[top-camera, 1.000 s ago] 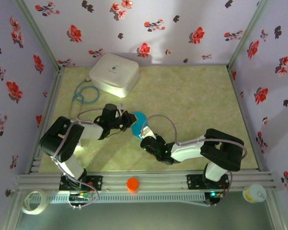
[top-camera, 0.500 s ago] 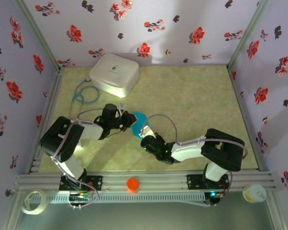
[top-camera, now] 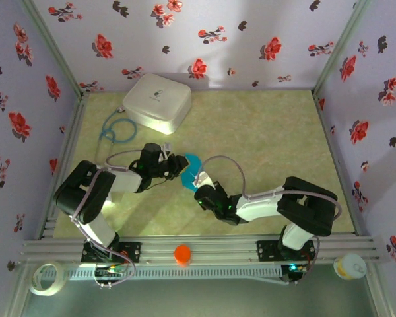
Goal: Fold a paper plane with a square sheet of paper (pick it up from the middle)
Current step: Fourth fold the wing at the center of the table.
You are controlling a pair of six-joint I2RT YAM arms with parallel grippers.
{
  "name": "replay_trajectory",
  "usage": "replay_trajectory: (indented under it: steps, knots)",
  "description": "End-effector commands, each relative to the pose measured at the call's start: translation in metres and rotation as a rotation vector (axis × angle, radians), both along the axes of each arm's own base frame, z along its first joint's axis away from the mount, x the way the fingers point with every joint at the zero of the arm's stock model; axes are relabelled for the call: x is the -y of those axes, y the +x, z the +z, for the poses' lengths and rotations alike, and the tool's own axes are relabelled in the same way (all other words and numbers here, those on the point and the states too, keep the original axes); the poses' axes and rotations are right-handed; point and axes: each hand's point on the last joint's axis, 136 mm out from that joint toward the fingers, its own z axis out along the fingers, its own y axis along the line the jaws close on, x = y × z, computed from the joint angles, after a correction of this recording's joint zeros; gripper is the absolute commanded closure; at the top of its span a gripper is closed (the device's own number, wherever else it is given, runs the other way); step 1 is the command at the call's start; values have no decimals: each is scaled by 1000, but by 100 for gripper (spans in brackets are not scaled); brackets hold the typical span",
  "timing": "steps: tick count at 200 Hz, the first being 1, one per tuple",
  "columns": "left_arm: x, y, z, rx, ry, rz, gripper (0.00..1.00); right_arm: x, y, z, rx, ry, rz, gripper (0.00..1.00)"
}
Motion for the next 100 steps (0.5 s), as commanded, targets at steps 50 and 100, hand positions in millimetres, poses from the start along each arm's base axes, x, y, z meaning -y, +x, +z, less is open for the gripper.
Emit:
replay_trajectory:
  steps: [50, 100]
  knots:
    - [-21, -1, 21, 80, 108, 53, 54, -12, -6, -1, -214, 287, 5, 100]
    - [-24, -1, 21, 82, 119, 60, 55, -8, -2, -1, -285, 399, -25, 100]
